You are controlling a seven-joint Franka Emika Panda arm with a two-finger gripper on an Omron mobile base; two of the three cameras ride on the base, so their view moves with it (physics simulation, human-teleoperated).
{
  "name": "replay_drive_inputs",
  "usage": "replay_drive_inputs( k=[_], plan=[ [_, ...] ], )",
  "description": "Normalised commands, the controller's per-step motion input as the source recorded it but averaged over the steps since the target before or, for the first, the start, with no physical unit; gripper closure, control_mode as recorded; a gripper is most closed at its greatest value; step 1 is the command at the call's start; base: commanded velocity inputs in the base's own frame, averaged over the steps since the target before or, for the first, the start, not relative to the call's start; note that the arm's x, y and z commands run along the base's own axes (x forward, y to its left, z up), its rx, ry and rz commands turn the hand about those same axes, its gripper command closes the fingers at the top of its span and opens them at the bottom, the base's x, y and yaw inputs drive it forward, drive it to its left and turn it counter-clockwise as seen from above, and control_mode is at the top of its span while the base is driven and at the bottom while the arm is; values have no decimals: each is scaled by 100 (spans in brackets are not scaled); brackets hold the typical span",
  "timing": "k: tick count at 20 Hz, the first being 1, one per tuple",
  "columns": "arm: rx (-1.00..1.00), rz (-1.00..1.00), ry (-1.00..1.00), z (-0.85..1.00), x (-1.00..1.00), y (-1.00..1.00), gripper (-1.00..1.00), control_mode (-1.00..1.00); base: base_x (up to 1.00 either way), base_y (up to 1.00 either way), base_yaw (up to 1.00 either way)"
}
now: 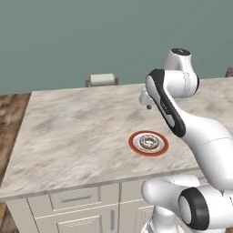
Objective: Move the dessert items from the plate to the tray.
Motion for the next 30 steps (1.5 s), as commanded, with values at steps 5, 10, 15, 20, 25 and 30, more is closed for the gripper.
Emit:
replay_drive_inputs(
  k=[5, 10, 15, 20, 25, 30],
  plan=[
    [0, -1, 2, -24, 36, -32, -100, -100, 0, 0, 0],
    [-1, 0, 1, -54, 57, 4, -100, -100, 0, 0, 0],
    [-2, 0, 4, -72, 67, 4, -100, -100, 0, 0, 0],
    [-4, 0, 0, -89, 36, 1, -100, -100, 0, 0, 0],
    [0, 0, 1, -67, -2, 8, -100, -100, 0, 0, 0],
    [0, -1, 0, -58, -16, 11, -100, -100, 0, 0, 0]
  ],
)
